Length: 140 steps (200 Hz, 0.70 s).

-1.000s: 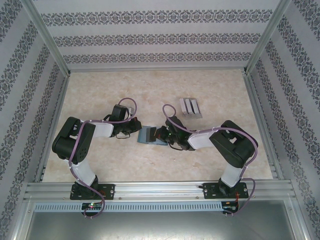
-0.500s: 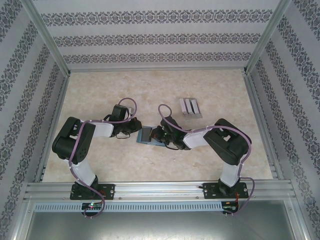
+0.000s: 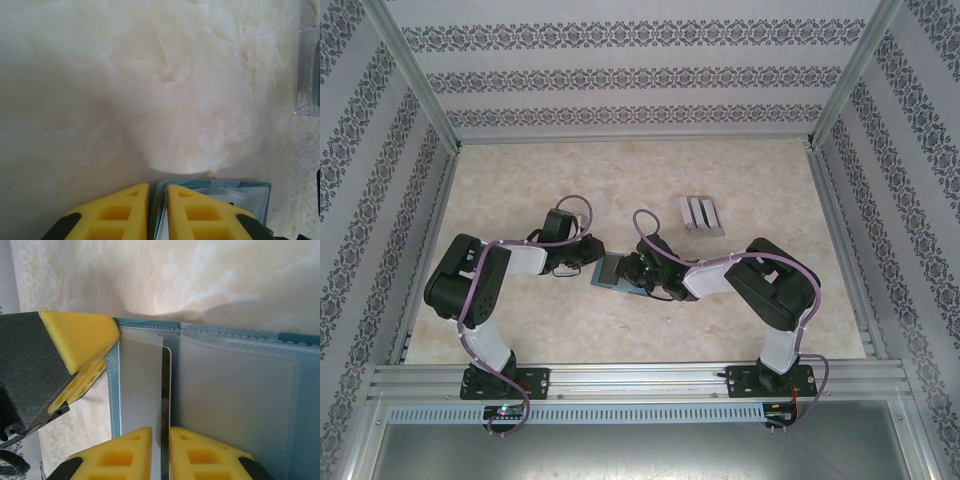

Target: Put the credit cards into the card holder

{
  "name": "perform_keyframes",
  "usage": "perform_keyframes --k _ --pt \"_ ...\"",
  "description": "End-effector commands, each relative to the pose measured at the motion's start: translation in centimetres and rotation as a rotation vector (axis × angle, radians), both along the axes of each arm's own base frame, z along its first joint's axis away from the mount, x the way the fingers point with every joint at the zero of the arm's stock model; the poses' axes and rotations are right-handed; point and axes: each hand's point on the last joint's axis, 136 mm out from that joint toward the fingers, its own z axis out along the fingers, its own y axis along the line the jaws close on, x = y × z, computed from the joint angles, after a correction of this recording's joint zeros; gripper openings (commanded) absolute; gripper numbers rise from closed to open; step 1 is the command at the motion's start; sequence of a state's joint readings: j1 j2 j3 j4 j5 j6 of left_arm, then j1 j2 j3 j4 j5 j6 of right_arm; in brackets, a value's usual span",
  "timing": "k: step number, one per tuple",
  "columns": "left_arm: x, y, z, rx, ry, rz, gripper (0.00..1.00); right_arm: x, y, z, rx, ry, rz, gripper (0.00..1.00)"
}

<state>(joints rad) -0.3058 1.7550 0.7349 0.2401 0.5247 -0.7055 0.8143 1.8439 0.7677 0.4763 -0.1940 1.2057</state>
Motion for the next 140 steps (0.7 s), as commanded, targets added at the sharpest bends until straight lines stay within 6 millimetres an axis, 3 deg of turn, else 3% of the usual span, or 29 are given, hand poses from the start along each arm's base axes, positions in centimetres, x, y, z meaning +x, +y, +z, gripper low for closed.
perform_keyframes --k 1,28,88,140 --pt "-1.9 1.2 -2.8 0.045 0.097 0.024 0.18 -1.9 0.3 -1.3 -0.025 0.059 0.046 0.17" --pt "-2.0 1.4 -3.0 0.052 0.103 0.03 0.18 -1.8 1.1 -1.5 -0.009 0.069 0.047 0.13" --pt "-2.0 1.0 -2.9 0.026 0.105 0.03 0.18 -0.8 2.5 -1.7 -0.003 0.066 0.029 0.14" --pt "-2.1 1.1 -3.3 0.034 0.118 0.031 0.18 -1.0 1.3 -0.7 -0.036 0.042 0.024 0.22"
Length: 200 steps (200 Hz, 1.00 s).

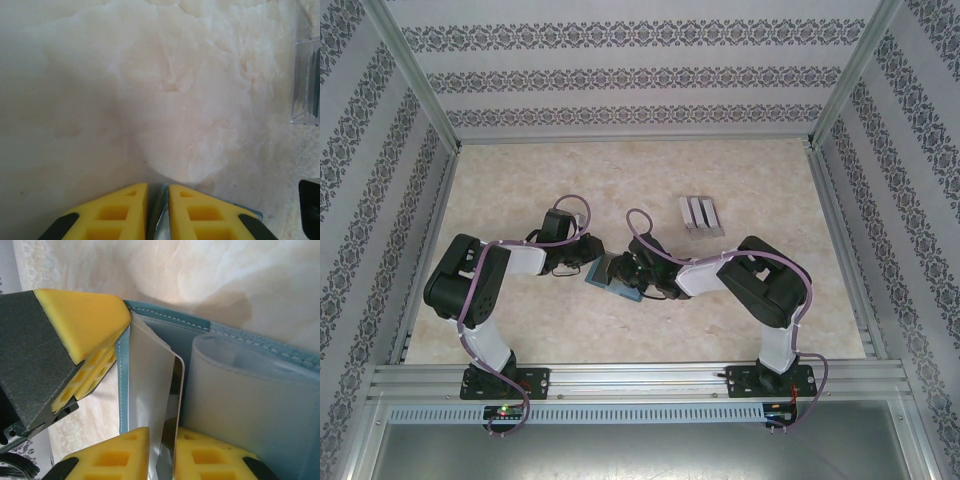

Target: Put the credit cards into the card holder

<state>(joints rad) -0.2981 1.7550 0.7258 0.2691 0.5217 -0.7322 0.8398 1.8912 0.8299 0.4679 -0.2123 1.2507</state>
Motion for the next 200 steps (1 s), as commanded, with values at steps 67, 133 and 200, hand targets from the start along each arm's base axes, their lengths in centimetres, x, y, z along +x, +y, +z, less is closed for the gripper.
perform_keyframes --k 67,133,200 --pt "-2.5 1.2 -4.0 0.072 0.139 0.007 0.14 -2.8 -3.8 0.7 -0.121 0.001 0.009 0.34" --pt "-2.6 1.0 -4.1 0.062 0.145 0.003 0.15 -4.7 -6.4 1.1 -0.22 -0.015 -0.007 0.41" --pt "-2.6 1.2 -4.4 0.078 0.153 0.007 0.16 -5.0 -5.2 -0.8 -0.219 0.036 -0.001 0.43"
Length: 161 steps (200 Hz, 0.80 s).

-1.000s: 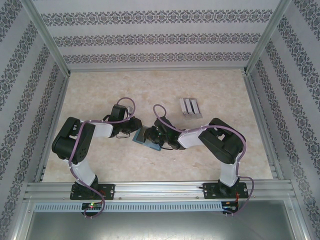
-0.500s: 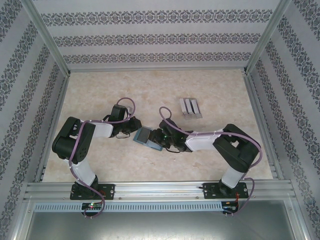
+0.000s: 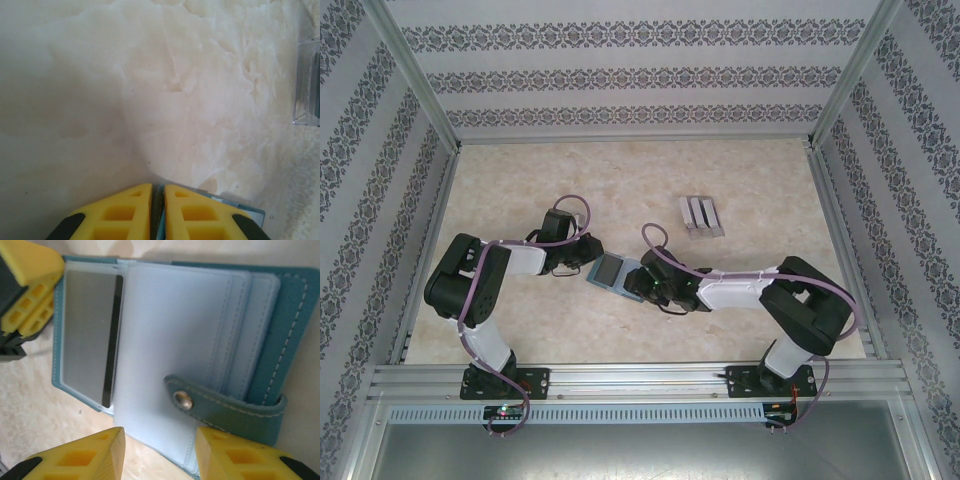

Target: Put the credit cards into the card holder

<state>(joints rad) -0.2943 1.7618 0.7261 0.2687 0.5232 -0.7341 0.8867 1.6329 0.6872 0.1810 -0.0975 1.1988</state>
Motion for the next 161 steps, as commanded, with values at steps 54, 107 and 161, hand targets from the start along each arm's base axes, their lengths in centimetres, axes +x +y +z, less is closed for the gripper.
perform_keyframes --k 54,107,161 --pt "-2.6 1.1 -4.0 0.079 0.146 0.002 0.16 0.3 1.3 -1.0 -0.013 0.021 0.01 0.45" --pt "-2.7 1.0 -4.1 0.075 0.15 0.0 0.16 1.0 2.7 -0.9 0.015 0.016 0.023 0.44" --pt "-2.7 1.0 -4.2 0.074 0.155 0.0 0.16 1.6 3.4 0.2 0.033 -0.023 0.039 0.33"
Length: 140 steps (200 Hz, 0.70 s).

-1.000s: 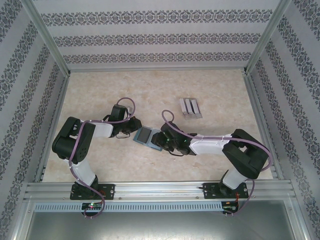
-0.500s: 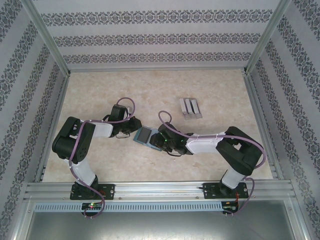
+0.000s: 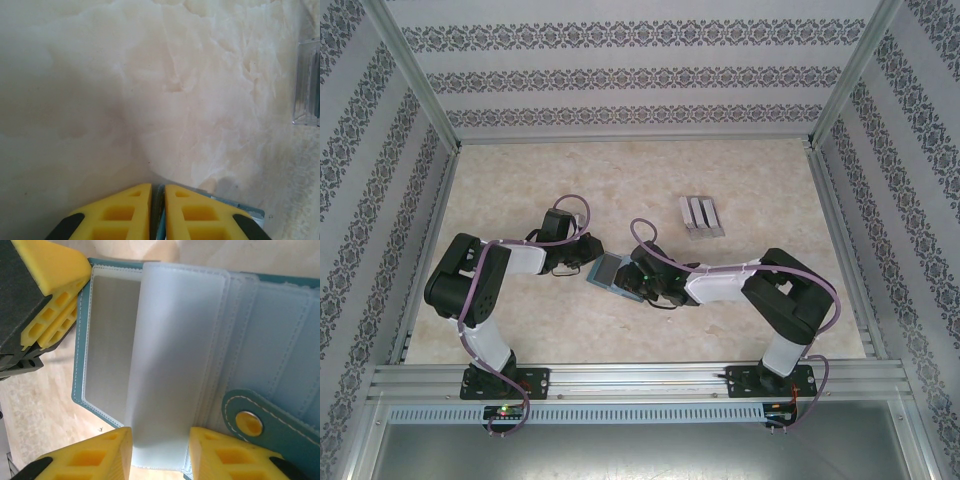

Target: Put the credit cards into the card holder

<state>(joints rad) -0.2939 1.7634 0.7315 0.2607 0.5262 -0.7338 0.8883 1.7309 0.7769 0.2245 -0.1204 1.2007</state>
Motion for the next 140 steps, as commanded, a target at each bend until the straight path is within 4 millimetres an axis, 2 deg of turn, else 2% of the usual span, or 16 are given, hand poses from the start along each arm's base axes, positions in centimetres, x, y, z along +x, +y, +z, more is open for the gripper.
perform_keyframes --k 1,21,45,93,140 --pt "-2.7 1.0 -4.2 0.075 0.15 0.001 0.16 0.1 0.8 0.1 -0.006 -0.016 0.023 0.33" --pt "-2.7 1.2 -4.2 0.088 0.149 0.002 0.16 0.2 1.1 0.3 0.007 -0.019 0.03 0.27" --pt "-2.8 1.0 -4.2 0.076 0.153 -0.004 0.16 0.2 1.4 0.1 0.005 -0.02 0.043 0.25" --pt "-2.7 1.0 -4.2 0.078 0.152 -0.003 0.16 0.4 2.0 0.3 0.019 -0.026 0.055 0.27" --pt "-2.7 1.0 -4.1 0.075 0.15 -0.003 0.17 0.7 2.8 1.5 0.03 -0.063 0.096 0.31"
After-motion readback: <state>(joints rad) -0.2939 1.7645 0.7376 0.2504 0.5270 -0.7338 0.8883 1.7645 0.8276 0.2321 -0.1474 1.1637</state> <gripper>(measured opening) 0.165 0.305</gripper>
